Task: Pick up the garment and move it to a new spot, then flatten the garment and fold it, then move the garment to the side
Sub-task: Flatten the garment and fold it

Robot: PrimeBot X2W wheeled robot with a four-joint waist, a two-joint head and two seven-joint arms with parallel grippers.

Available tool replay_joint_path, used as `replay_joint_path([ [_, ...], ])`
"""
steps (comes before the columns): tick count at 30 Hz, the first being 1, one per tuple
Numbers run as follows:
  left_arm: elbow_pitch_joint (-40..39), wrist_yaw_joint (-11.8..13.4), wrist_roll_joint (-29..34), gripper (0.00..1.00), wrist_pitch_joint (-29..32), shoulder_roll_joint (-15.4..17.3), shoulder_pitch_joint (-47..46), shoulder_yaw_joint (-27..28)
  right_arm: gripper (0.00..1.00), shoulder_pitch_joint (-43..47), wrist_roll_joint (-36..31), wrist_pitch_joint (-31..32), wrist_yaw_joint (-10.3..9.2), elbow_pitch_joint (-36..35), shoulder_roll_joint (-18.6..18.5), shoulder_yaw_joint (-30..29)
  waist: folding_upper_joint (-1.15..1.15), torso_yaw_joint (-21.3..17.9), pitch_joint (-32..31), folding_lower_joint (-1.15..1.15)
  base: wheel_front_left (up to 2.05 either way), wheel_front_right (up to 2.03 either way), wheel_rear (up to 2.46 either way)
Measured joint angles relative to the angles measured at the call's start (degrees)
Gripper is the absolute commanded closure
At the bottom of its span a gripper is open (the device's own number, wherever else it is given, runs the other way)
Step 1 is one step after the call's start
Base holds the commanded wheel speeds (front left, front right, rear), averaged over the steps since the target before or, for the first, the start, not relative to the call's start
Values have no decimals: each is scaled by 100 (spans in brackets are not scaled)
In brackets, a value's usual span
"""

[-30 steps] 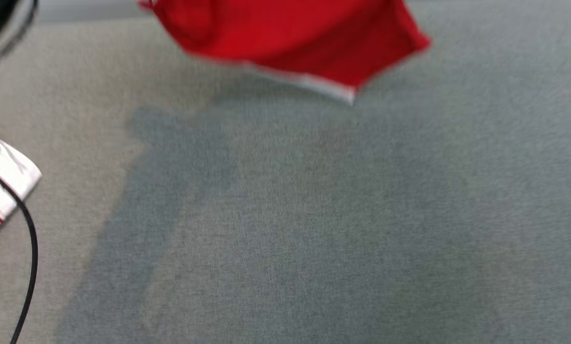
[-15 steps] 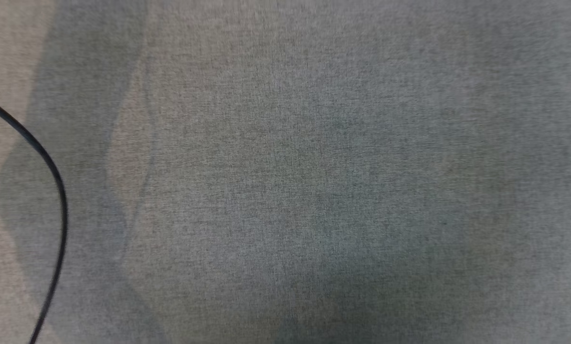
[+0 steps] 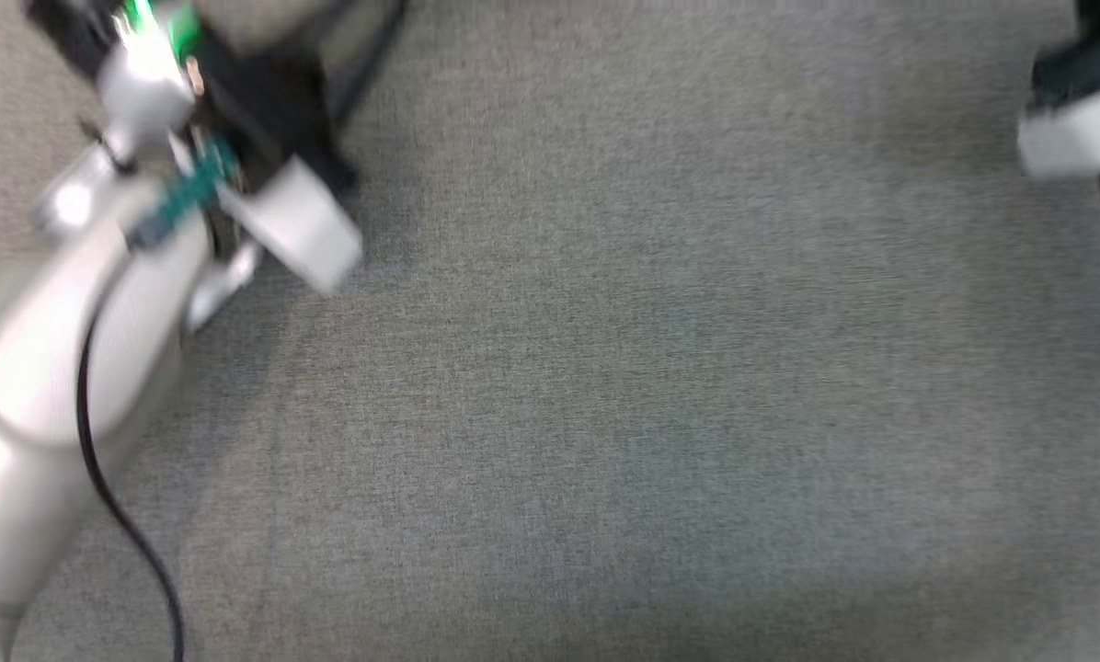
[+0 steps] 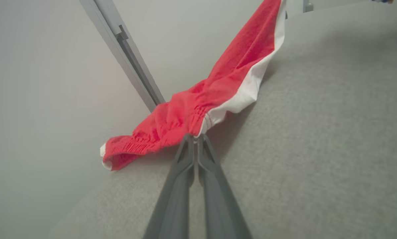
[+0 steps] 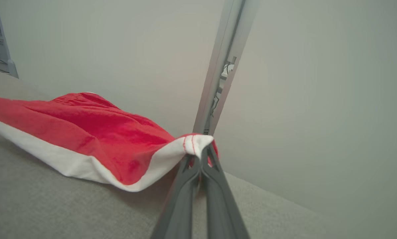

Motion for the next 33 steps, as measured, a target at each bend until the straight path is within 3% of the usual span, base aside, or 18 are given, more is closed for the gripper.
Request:
replay_joint_path([
  [7,-479,4,54,100,1,394,1561,-192,100,1662,268,0,0,-264,-34,-263,0,-81,-677,0,0,0,0],
  [22,-1512,627,85,100,0,548,3932,-40,100,4461,281,0,1,-837,-277,-1059,0,-32,-2044,-1,0,0,0],
  [25,-1758,610,94,100,-1,687,4317,-101,100,4981,269,-1,1,-1129,-238,-1271,0,-19,-2201,-1,0,0,0],
  [27,-1867,396,65,100,43,850,4513,-299,100,5339,254,0,1,-1319,-254,-1384,0,-8,-2295,-1,0,0,0],
  [29,-2036,237,-185,100,140,929,4729,-464,100,5670,236,0,1,-1450,-315,-1469,0,5,-2391,-1,0,0,0],
  [33,-2357,163,-673,100,259,944,4759,-377,100,5863,302,0,1,-1569,-413,-1511,0,11,-2519,-1,0,0,0],
])
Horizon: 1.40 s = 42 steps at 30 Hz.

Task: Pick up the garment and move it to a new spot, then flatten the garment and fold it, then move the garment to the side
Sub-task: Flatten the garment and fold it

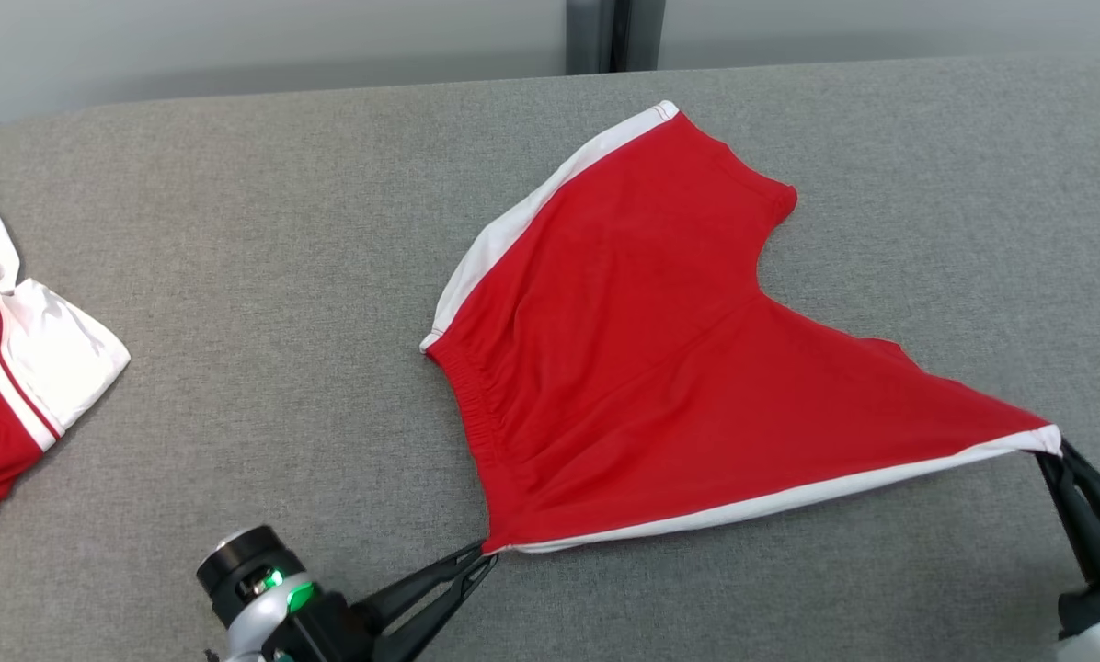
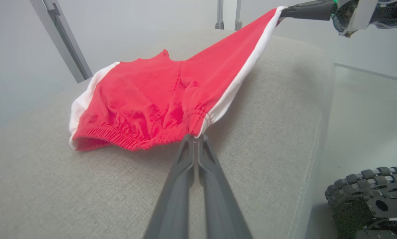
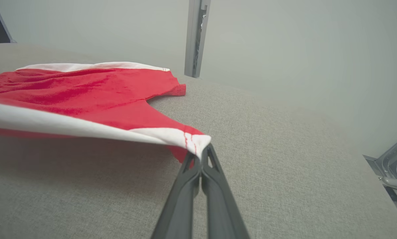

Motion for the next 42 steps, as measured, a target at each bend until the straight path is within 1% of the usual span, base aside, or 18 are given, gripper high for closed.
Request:
replay_joint_path([
  [2,-21,-7,-134,100,35,-67,-82,75,100,-120,51,0,0,75,-55,19,0,2,-4,0,0,0,0],
  [3,-12,30,-253,100,25,-142,-137,160,100,-252,104,0,0,114,-49,46,0,7,4,0,0,0,0],
  [6,188,68,-633,100,-77,-486,-322,438,100,-780,249,0,0,435,-18,227,0,46,77,0,0,0,0],
  [8,376,104,-861,100,-129,-757,-464,600,100,-1193,282,0,0,784,-35,425,0,102,141,0,0,0,0],
  [13,1018,78,-1322,100,-209,-1414,-870,920,100,-2446,345,2,-1,1544,43,917,0,267,372,0,0,0,0],
  [18,1395,-1,-1555,100,-233,-1839,-1220,1053,100,-3811,338,9,-1,2326,21,1535,0,440,687,0,0,0,0],
  [24,1480,-90,-1876,100,-223,-2175,-1577,1009,100,-5321,391,8,-1,3220,-137,2195,0,765,1099,0,0,0,0],
  [30,1489,-100,-2083,100,-218,-2480,-1840,1059,100,-6460,561,9,-1,3961,-164,2898,0,1169,1514,0,0,0,0],
  [37,1547,-60,-2081,100,-225,-2706,-2064,1109,100,-7362,756,7,-1,4670,-134,3623,0,1632,1925,0,0,0,0],
  [42,1614,33,-2073,100,-234,-2916,-2118,1182,100,-7782,846,0,-1,5036,-93,4067,0,1867,2129,0,0,0,0],
])
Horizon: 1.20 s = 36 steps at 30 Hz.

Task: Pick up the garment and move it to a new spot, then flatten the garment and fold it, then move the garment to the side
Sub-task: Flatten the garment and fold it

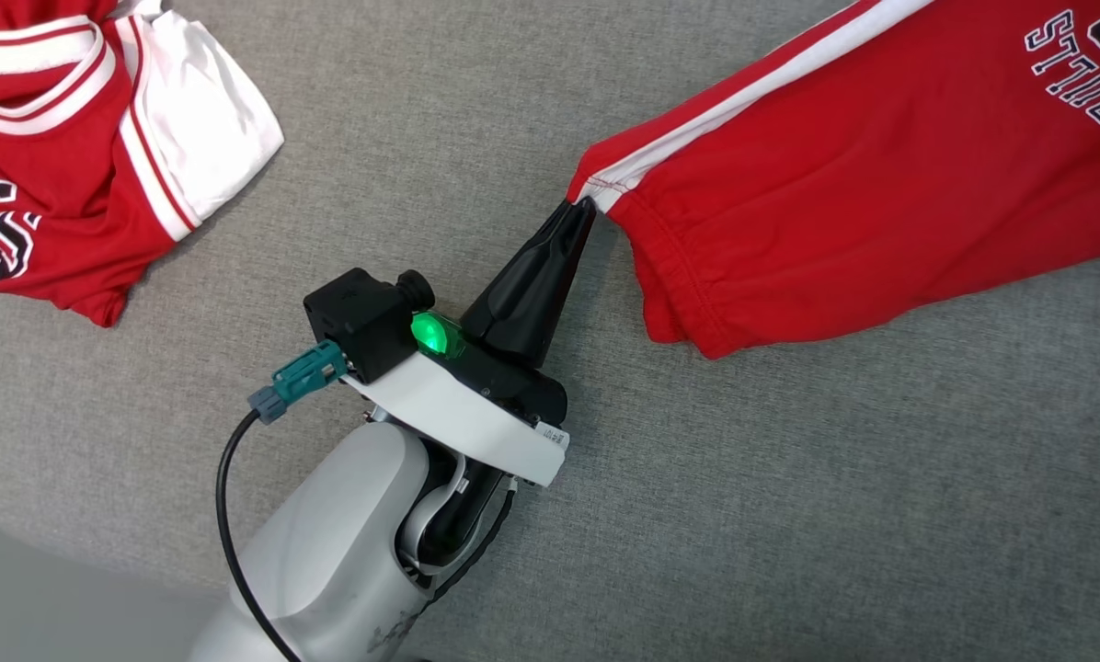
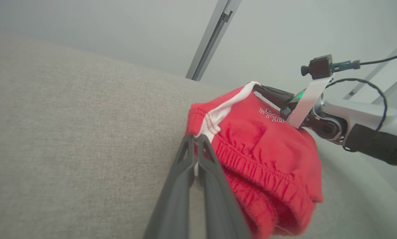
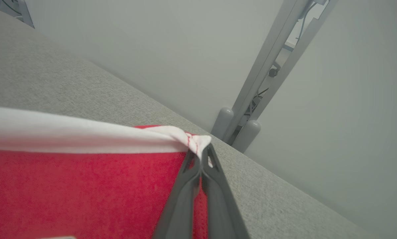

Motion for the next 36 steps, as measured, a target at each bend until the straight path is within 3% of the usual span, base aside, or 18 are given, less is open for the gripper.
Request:
replay_joint_path([
  [3,82,51,3,100,-9,-86,-18,42,99,-102,79,1,1,157,38,215,0,81,52,0,0,0,0],
  [4,126,51,20,100,-10,-102,-26,57,65,-132,113,0,0,178,42,253,0,89,54,0,0,0,0],
  [6,191,57,60,100,-16,-162,-34,89,30,-163,180,0,0,207,57,319,0,75,30,0,0,0,0],
  [7,209,86,86,67,-16,-192,-34,112,0,-164,202,0,0,212,67,331,0,61,10,0,0,0,0],
  [8,235,100,121,41,-18,-205,-32,138,0,-163,213,0,0,208,76,335,0,43,-15,0,0,0,0],
  [9,255,111,141,0,-18,-215,-23,171,0,-160,230,0,0,191,87,328,0,20,-44,0,0,0,0],
  [14,204,285,428,0,-24,-256,170,545,0,64,130,0,0,-231,175,-54,0,-195,-288,0,0,0,0],
  [22,-252,1001,1479,0,-25,-252,948,1408,0,1237,-310,0,0,-1134,461,-1171,0,-537,-853,0,0,0,0],
  [26,-553,1238,2019,0,-25,-297,1405,1786,0,1970,-493,0,0,-1489,705,-1820,0,-665,-1202,0,0,0,0],
  [36,-839,1457,2896,0,-26,-374,2303,2169,0,3355,-464,0,0,-1683,1249,-2919,0,-807,-1954,0,0,0,0],
])
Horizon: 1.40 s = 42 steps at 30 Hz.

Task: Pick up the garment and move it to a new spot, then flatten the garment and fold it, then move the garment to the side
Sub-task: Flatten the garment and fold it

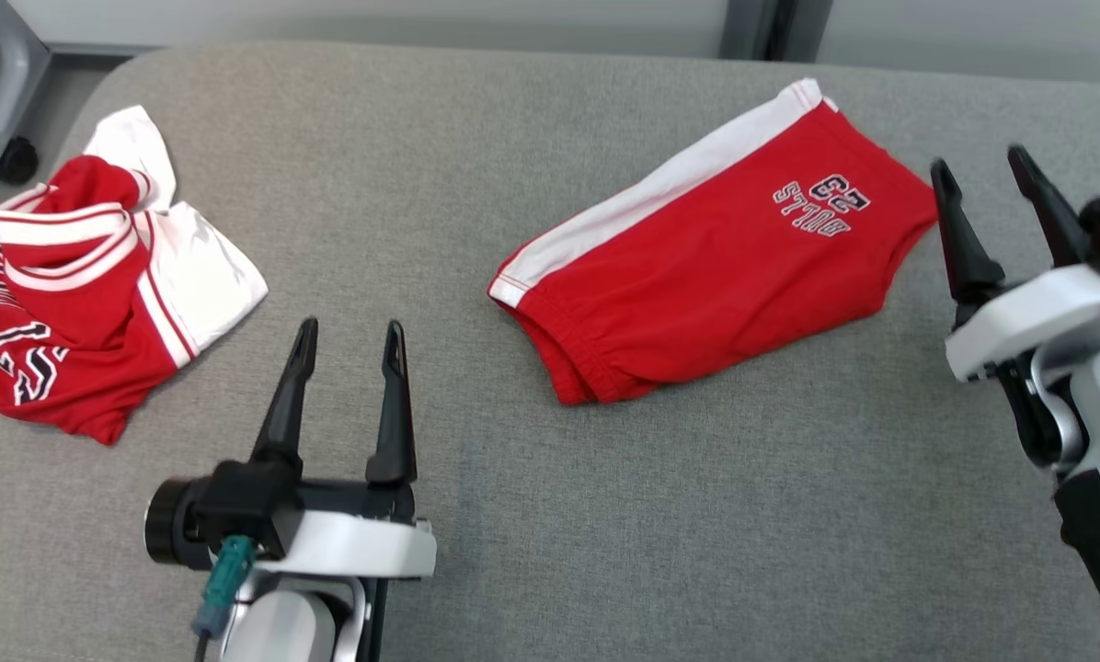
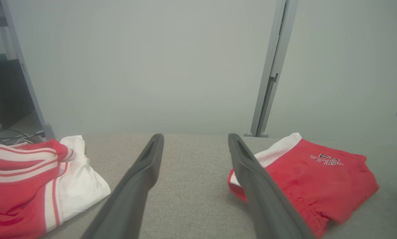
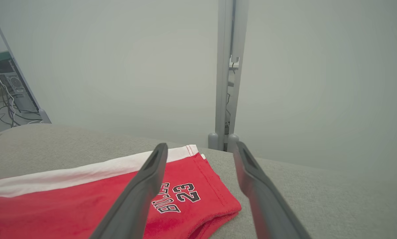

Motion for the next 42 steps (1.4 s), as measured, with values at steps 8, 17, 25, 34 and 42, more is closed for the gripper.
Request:
replay_joint_path([
  [8,-177,8,497,0,0,-15,406,-138,0,362,1138,0,0,637,30,-411,0,281,-227,0,0,0,0],
  [17,-177,56,517,0,1,-18,441,-591,0,-57,2347,352,-1,1550,-422,-311,0,792,17,0,0,0,0],
  [25,-177,112,410,0,1,-19,319,-921,0,-689,2566,888,-1,2423,-764,-136,0,1209,394,0,0,0,0],
  [34,-164,190,369,0,1,-20,188,-1055,60,-1163,2521,1338,-11,3033,-779,125,0,1479,622,0,0,0,0],
  [42,-149,213,396,0,1,-21,192,-970,100,-1082,2727,1468,2,2853,-586,345,0,1285,504,0,0,0,0],
])
